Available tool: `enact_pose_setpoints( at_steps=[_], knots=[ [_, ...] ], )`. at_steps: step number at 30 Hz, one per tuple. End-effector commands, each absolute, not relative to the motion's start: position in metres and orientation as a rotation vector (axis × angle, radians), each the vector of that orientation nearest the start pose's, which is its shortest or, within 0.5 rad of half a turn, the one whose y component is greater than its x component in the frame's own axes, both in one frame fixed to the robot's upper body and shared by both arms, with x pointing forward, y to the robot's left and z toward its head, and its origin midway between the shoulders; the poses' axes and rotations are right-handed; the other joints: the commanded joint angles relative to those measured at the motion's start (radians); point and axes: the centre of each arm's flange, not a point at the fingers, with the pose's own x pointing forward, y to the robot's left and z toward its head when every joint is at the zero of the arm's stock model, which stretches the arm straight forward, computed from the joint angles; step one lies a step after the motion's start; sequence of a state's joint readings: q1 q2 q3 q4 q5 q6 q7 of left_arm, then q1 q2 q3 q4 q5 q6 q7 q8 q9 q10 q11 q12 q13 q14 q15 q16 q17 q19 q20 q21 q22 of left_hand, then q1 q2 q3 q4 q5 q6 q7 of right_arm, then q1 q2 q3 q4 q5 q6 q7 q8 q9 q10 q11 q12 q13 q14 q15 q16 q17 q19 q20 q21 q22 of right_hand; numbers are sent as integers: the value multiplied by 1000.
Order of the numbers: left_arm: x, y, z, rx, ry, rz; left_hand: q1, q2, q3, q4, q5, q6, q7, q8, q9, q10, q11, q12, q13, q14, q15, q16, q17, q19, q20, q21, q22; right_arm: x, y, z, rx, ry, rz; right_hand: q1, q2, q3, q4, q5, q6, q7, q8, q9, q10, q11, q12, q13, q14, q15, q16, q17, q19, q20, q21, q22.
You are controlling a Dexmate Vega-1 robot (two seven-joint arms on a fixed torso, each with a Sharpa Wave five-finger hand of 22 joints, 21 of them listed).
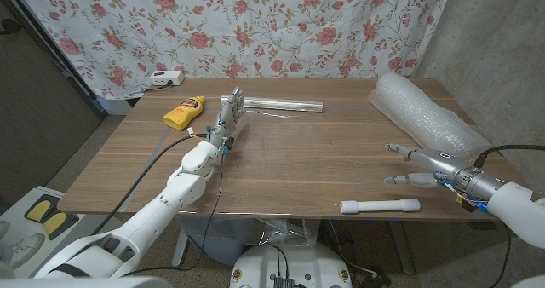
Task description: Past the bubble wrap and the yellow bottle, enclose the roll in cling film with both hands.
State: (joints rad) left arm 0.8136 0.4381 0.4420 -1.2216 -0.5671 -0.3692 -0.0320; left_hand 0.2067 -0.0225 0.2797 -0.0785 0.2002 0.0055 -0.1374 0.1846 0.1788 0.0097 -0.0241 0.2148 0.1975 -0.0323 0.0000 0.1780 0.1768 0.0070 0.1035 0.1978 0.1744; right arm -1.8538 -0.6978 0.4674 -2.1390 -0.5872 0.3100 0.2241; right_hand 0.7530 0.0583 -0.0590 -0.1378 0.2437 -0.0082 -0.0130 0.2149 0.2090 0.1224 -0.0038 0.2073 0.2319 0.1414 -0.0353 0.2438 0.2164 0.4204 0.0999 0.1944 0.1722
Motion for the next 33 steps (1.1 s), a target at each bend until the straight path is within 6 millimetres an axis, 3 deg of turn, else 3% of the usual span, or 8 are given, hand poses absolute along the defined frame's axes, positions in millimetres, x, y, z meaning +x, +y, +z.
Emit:
enact_pose_setpoints(
  at_steps=[1,4,23,27,33],
  knots=[
    [660,245,-48,14,-608,-252,-9,0,-4,-2,7,6,-2,4,2,9,-3,5,2,-3,1,9,3,-2,-3,-4,3,398,-377,-106,-1523,-467,134,11,1,8,-2,2,10,-11,10,2,17,-15,7,3,1,-62,1,2,-2,2,-5,0],
    [660,244,-49,12,-606,-255,-9,2,-4,-3,8,12,-13,6,2,11,-5,5,2,-2,1,9,3,-2,-4,-4,3,396,-378,-108,-1526,-460,126,12,1,9,0,1,9,0,9,1,22,-15,8,3,-33,-51,-13,1,-17,3,-9,0],
    [658,243,-55,-6,-603,-249,-9,5,-5,-4,9,4,-6,2,1,12,-3,5,2,-3,2,9,3,-3,-5,-4,3,387,-382,-115,-1557,-402,125,10,3,10,5,1,61,-17,26,1,39,-13,14,4,-29,-46,-12,0,-40,15,-12,0],
    [658,243,-57,-2,-597,-255,-10,7,-6,-6,9,-57,-11,-16,1,13,-3,5,2,-3,2,9,3,-3,-6,-3,3,385,-381,-119,-1570,-392,133,10,3,11,6,1,62,-16,25,1,43,-13,15,4,-22,-50,-9,0,-38,14,-10,0],
    [657,242,-55,-2,-602,-256,-9,7,-7,-7,9,-62,-12,-14,1,14,-5,5,2,-2,0,9,3,-2,-6,-3,3,384,-379,-122,-1580,-386,132,12,3,12,5,1,63,-15,24,1,49,-10,17,4,-13,-56,-6,0,-36,14,-8,0]
  ],
)
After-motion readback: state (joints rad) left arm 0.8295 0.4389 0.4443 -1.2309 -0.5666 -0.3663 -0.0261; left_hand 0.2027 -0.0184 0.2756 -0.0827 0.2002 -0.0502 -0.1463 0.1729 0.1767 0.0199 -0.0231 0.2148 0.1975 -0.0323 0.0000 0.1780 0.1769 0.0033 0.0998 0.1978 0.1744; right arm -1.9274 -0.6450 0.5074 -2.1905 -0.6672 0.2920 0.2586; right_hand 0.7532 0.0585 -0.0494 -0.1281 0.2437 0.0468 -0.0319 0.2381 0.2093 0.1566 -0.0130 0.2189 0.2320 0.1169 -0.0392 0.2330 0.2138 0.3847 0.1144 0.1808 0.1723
